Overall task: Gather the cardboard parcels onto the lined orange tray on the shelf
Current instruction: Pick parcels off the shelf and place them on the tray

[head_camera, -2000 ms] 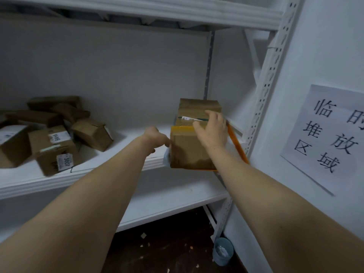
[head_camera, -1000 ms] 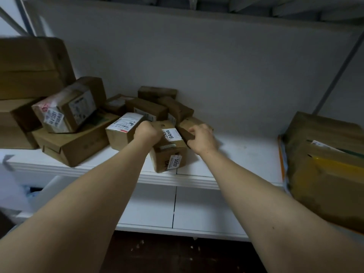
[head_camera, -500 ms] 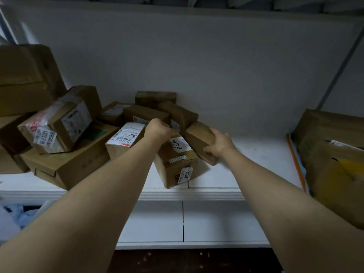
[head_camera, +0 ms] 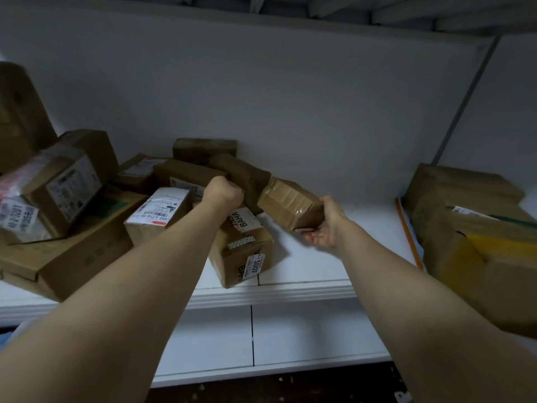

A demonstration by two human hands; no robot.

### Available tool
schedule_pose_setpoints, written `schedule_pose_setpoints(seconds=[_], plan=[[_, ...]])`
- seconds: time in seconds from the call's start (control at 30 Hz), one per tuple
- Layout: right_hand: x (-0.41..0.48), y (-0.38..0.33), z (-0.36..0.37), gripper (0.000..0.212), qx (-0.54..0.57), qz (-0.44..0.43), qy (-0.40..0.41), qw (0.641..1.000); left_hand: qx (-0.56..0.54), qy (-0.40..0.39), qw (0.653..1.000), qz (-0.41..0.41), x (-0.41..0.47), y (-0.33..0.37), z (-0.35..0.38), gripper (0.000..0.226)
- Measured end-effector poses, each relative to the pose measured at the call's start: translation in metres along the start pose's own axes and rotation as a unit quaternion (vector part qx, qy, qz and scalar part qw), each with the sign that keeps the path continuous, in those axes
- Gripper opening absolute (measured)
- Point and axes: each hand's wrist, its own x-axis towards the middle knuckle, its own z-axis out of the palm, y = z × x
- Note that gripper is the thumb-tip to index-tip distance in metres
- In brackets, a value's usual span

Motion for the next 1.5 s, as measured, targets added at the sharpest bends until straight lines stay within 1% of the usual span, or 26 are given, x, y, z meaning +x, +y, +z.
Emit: schedule_pose_setpoints(seconds=[0.1,0.2,0.27,0.33,0.37,0.4,0.43,0.5,0.53,0.57,0.6,0.63,0.67,0.73,0.77,0.83,0.87,0.93,0.97,1.03,1.17,1.3,1.33,1.4,1.43,1.5], plan=[[0.007,-0.002,-0.002,0.049,-0.018,0.005,0.011,1.000,-0.003,-0.004,1.000,-0.013,-0.004,0.002,0.000,0.021],[0.006,-0.005,-0.001,0.050,-0.029,0.000,0.028,0.999,-0.004,-0.011,0.999,-0.030,-0.008,0.002,-0.001,0.021],[0.022,-0.004,-0.004,0.057,-0.031,-0.011,0.038,0.999,0.001,-0.016,0.999,-0.046,-0.011,0.002,-0.003,0.024],[0.045,-0.002,-0.008,0.061,-0.065,-0.055,0.047,0.995,0.017,-0.010,0.998,-0.061,-0.014,0.001,-0.003,0.021],[0.038,-0.004,-0.007,0.062,-0.109,-0.081,0.056,0.989,0.030,-0.004,0.997,-0.069,-0.016,0.000,-0.003,0.018],[0.020,-0.008,-0.003,0.061,-0.174,-0.113,0.078,0.975,0.043,0.003,0.996,-0.078,-0.020,-0.001,-0.003,0.016],[0.007,-0.009,0.000,0.058,-0.263,-0.137,0.103,0.949,0.059,0.011,0.995,-0.085,-0.022,-0.004,-0.003,0.018],[-0.010,-0.011,0.007,0.053,-0.426,-0.204,0.159,0.867,0.099,0.027,0.989,-0.107,-0.026,-0.009,-0.004,0.033],[-0.019,-0.012,0.011,0.051,-0.473,-0.258,0.170,0.825,0.114,0.029,0.987,-0.113,-0.029,-0.009,-0.005,0.037],[-0.023,-0.011,0.017,0.049,-0.498,-0.315,0.153,0.793,0.119,0.025,0.985,-0.118,-0.032,-0.009,-0.006,0.040],[-0.028,-0.010,0.025,0.044,-0.511,-0.362,0.112,0.772,0.113,0.014,0.986,-0.120,-0.033,-0.010,-0.007,0.042],[-0.030,-0.009,0.033,0.037,-0.511,-0.382,0.055,0.768,0.101,0.000,0.988,-0.120,-0.034,-0.009,-0.008,0.045],[-0.033,-0.005,0.042,0.029,-0.509,-0.376,0.001,0.774,0.087,-0.014,0.988,-0.127,-0.038,-0.009,-0.009,0.045],[-0.041,0.003,0.058,0.018,-0.510,-0.317,-0.078,0.796,0.060,-0.041,0.984,-0.163,-0.050,-0.009,-0.011,0.039],[-0.045,0.007,0.065,0.021,-0.503,-0.274,-0.110,0.812,0.045,-0.052,0.980,-0.188,-0.058,-0.010,-0.012,0.031],[-0.046,0.018,0.073,0.040,-0.451,-0.186,-0.155,0.859,0.017,-0.067,0.973,-0.222,-0.069,-0.016,-0.015,0.024],[-0.045,0.022,0.074,0.045,-0.420,-0.153,-0.166,0.879,0.000,-0.072,0.972,-0.225,-0.072,-0.020,-0.016,0.022],[-0.042,0.026,0.071,0.046,-0.347,-0.119,-0.171,0.915,-0.041,-0.070,0.971,-0.224,-0.075,-0.026,-0.019,0.017],[-0.041,0.027,0.068,0.044,-0.314,-0.107,-0.172,0.927,-0.063,-0.069,0.971,-0.222,-0.077,-0.027,-0.020,0.016],[-0.041,0.027,0.061,0.040,-0.284,-0.099,-0.166,0.939,-0.102,-0.068,0.969,-0.213,-0.079,-0.026,-0.019,0.020],[-0.043,0.026,0.051,0.034,-0.298,-0.144,-0.123,0.936,-0.117,-0.065,0.972,-0.194,-0.087,-0.019,-0.008,0.023],[-0.042,0.020,0.048,0.012,-0.365,-0.224,-0.071,0.901,-0.114,-0.036,0.977,-0.174,-0.082,-0.020,-0.002,0.038],[-0.044,0.018,0.049,0.013,-0.387,-0.248,-0.060,0.886,-0.111,-0.025,0.980,-0.166,-0.078,-0.020,-0.003,0.040],[-0.041,0.011,0.055,0.028,-0.413,-0.287,-0.040,0.863,-0.097,0.000,0.984,-0.148,-0.068,-0.020,-0.008,0.044],[-0.039,0.006,0.059,0.036,-0.418,-0.297,-0.032,0.858,-0.089,0.015,0.985,-0.148,-0.062,-0.020,-0.011,0.046],[-0.031,-0.005,0.071,0.042,-0.428,-0.310,-0.023,0.849,-0.077,0.041,0.986,-0.144,-0.044,-0.020,-0.020,0.046]])
